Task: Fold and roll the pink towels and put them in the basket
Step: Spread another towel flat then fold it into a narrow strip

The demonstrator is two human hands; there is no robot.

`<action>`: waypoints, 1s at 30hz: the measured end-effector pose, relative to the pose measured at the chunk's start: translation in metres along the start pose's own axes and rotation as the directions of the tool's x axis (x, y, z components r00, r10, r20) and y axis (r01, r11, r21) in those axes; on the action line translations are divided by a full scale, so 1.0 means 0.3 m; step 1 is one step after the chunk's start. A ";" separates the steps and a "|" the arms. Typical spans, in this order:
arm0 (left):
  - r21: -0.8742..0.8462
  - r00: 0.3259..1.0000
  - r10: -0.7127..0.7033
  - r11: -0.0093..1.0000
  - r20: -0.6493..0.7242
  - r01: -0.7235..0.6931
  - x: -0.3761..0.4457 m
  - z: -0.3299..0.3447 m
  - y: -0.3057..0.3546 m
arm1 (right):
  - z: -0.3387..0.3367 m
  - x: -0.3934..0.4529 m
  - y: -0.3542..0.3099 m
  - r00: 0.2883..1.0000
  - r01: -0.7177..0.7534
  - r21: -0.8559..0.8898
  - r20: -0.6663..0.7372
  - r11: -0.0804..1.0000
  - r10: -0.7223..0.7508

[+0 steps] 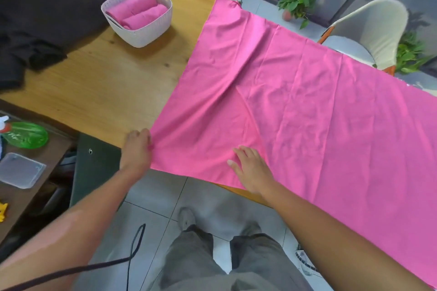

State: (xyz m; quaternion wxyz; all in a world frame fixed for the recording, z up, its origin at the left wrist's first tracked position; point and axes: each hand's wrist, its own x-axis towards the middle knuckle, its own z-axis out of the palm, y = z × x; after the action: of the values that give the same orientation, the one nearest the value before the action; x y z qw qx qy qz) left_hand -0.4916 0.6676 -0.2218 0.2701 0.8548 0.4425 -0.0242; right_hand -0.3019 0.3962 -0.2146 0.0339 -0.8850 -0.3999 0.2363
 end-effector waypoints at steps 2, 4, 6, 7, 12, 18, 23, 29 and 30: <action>0.067 1.000 0.016 0.998 -0.019 -0.015 0.039 -0.054 -0.067 | -0.002 0.025 -0.017 0.999 -0.016 -0.016 0.049 1.000 0.017; 0.154 1.000 0.002 0.988 -0.015 0.000 0.077 -0.097 -0.133 | -0.006 0.049 -0.031 0.996 -0.026 -0.042 0.087 0.999 0.029; 0.221 0.999 -0.026 0.975 -0.020 0.029 0.114 -0.132 -0.195 | -0.013 0.066 -0.036 0.993 -0.040 -0.062 0.112 0.997 0.047; 0.249 0.999 -0.037 0.968 -0.020 0.041 0.129 -0.146 -0.218 | -0.017 0.073 -0.036 0.991 -0.048 -0.066 0.121 0.997 0.056; 0.499 1.000 0.011 0.866 0.002 -0.011 0.159 -0.153 -0.211 | -0.032 0.100 -0.035 0.987 -0.074 -0.063 0.140 0.995 0.083; 0.339 0.986 0.161 0.926 0.042 -0.166 0.224 -0.090 -0.067 | -0.057 0.168 -0.038 0.985 -0.128 -0.132 0.099 0.983 0.141; 0.131 0.975 0.212 0.967 0.070 -0.220 0.351 -0.068 0.079 | -0.118 0.256 0.020 0.960 -0.268 -0.102 0.049 0.958 0.274; 0.094 0.946 0.281 0.950 0.164 -0.298 0.563 -0.045 0.223 | -0.272 0.529 0.094 0.986 -0.153 -0.039 -0.074 0.987 0.150; 0.093 0.943 0.285 0.948 0.170 -0.303 0.601 -0.038 0.242 | -0.307 0.606 0.094 0.989 -0.113 -0.019 -0.102 0.993 0.110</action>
State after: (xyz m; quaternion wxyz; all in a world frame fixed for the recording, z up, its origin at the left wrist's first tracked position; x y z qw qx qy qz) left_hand -0.3285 0.7734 -0.2306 0.2533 0.9213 0.2853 -0.0756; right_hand -0.1379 0.5205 -0.2110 0.0299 -0.9171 -0.3505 0.1879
